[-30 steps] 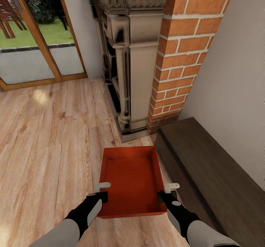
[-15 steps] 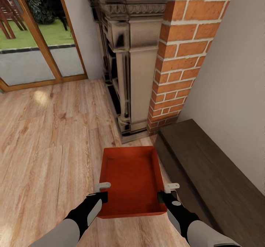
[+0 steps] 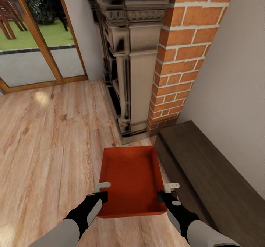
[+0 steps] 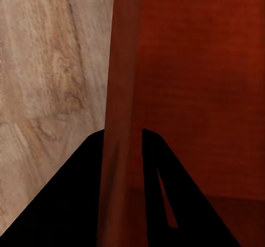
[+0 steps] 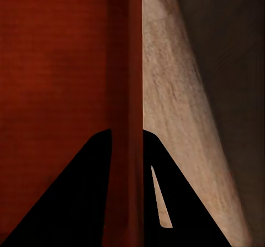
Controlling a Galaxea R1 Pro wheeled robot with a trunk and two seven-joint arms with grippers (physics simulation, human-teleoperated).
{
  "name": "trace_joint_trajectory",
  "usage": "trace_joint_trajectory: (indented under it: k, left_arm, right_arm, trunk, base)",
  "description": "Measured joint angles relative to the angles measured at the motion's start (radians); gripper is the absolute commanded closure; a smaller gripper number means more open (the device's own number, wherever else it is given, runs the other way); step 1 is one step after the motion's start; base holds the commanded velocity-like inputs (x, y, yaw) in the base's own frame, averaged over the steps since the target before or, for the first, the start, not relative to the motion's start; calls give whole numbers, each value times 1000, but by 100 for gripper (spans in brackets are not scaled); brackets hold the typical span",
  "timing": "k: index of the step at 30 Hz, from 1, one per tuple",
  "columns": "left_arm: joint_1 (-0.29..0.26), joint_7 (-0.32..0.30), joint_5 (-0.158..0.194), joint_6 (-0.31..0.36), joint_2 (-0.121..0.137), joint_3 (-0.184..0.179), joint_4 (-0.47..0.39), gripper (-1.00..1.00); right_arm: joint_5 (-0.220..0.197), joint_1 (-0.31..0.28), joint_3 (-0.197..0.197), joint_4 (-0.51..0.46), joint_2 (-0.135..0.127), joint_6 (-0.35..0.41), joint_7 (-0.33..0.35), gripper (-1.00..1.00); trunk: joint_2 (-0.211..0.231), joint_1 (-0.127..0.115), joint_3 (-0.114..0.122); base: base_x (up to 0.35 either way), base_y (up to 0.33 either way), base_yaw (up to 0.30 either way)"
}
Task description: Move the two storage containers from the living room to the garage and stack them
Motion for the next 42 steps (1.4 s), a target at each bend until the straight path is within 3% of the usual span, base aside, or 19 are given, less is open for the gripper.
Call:
trace_joint_trajectory:
  k: [42]
  left_arm:
    - [1, 5, 28, -9, 5, -14, -3, 100]
  right_arm:
    - [11, -1, -5, -5, 3, 2, -1, 100]
  trunk:
    - [294, -161, 132]
  base:
    - [0, 0, 0]
